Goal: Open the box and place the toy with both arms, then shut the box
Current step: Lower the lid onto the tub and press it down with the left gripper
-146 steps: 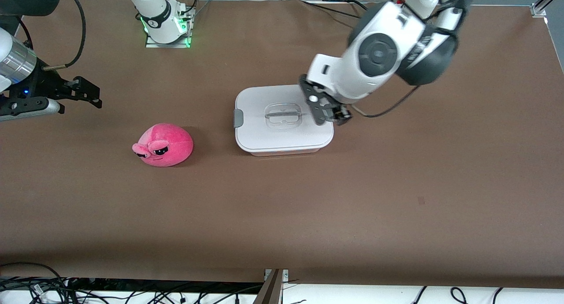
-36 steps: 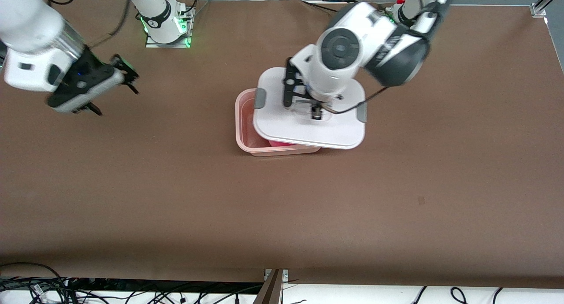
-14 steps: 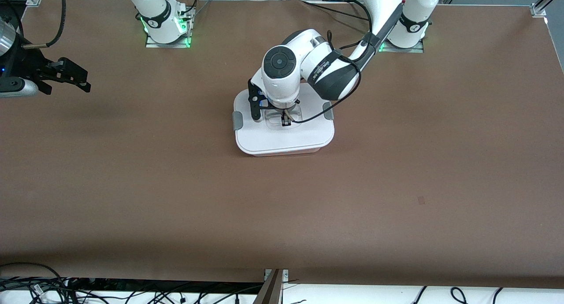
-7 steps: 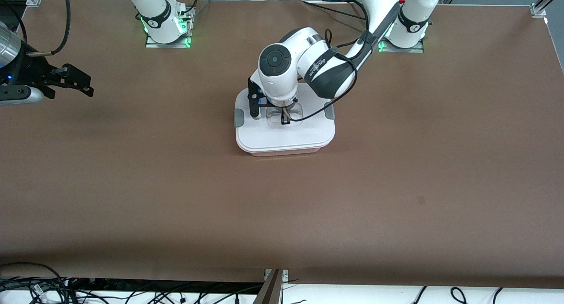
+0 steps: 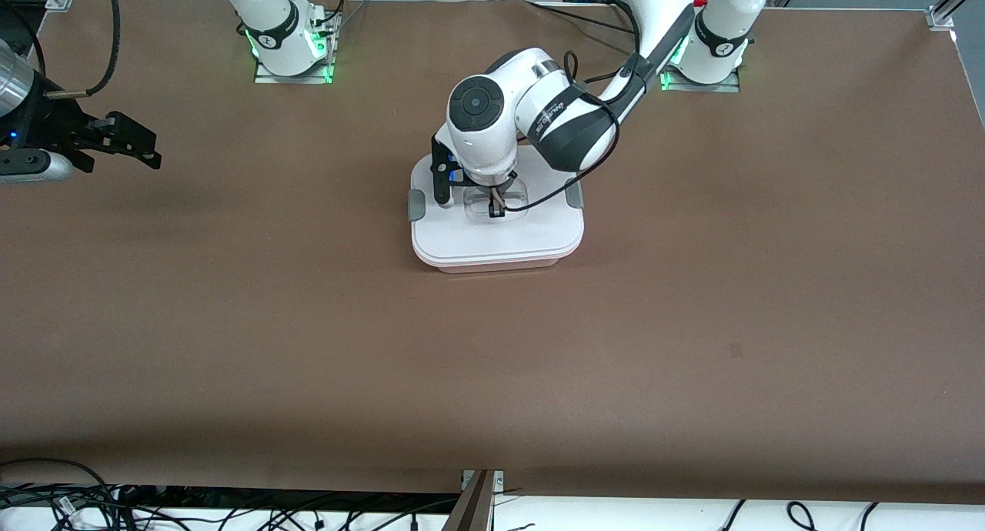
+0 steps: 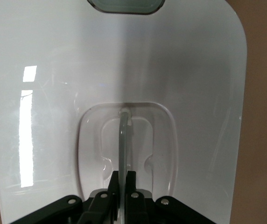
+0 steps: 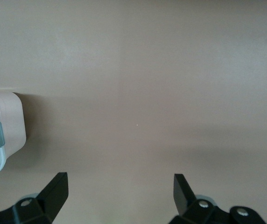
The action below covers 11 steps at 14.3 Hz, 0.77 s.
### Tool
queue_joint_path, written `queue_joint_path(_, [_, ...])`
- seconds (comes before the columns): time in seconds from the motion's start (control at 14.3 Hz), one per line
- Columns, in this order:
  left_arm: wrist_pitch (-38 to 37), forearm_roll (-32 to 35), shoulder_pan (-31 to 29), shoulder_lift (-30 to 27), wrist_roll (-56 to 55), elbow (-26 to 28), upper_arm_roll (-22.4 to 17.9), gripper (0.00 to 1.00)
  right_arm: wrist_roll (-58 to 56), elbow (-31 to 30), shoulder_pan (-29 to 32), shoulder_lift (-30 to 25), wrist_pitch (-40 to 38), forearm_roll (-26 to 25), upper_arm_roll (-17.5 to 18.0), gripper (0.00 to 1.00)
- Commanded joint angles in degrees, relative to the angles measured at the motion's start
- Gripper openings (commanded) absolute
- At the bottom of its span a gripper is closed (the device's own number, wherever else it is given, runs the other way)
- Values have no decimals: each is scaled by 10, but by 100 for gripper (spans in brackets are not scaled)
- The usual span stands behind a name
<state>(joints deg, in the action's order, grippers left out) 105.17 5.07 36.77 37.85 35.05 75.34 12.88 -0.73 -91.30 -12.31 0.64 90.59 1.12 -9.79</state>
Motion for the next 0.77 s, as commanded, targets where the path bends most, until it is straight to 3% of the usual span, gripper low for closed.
queue_joint_path(0.0, [-9, 29, 1, 11, 10, -12, -6, 0, -4, 12, 1, 3, -8, 1, 0, 100])
queue_joint_path(0.7, [-8, 38, 1, 15, 27, -12, -6, 0, -3, 12, 1, 3, -8, 0, -1, 100])
